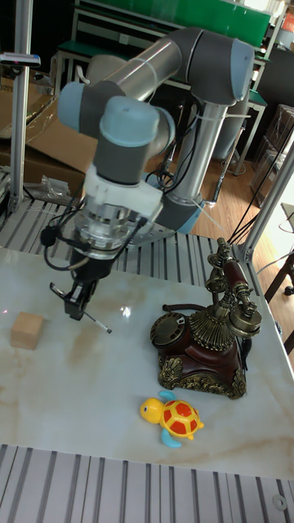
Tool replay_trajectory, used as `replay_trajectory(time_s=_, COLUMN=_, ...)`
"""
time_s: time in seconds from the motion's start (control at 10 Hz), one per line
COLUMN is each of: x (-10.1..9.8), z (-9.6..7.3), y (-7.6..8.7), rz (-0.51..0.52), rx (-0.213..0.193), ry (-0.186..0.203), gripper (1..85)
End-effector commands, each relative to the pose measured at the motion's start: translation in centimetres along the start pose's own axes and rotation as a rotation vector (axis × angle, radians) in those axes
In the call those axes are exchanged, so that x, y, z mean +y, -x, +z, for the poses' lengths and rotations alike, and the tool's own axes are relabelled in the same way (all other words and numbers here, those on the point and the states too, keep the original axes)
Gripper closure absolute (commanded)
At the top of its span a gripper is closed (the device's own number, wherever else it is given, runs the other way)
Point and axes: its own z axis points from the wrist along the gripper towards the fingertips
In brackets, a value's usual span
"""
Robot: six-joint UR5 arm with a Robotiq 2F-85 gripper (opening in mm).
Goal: Dial a number on an old rotary phone
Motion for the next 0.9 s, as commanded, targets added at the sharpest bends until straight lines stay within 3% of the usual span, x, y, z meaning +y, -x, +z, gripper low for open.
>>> replay_trajectory(time_s=0.0, x=1.2, z=-1.9, y=2.0, rz=0.033, rx=0.015, ry=-0.010, gripper=84.3)
replay_trajectory(time_s=0.2, x=0.8, z=-1.9, y=2.5, rz=-0.003, rx=-0.006, ry=-0.023, gripper=84.3)
replay_trajectory(time_s=0.4, x=0.1, z=-0.3, y=1.7, rz=-0.047, rx=-0.018, ry=-0.059, gripper=84.3)
replay_trajectory(time_s=0.5, x=0.3, z=-0.7, y=2.8, rz=-0.043, rx=-0.019, ry=-0.064, gripper=84.3)
replay_trajectory(time_s=0.7, x=1.6, z=-2.8, y=4.7, rz=0.002, rx=0.005, ry=-0.040, gripper=84.3)
replay_trajectory(time_s=0.8, x=2.1, z=-2.8, y=4.5, rz=0.008, rx=0.013, ry=-0.020, gripper=84.3)
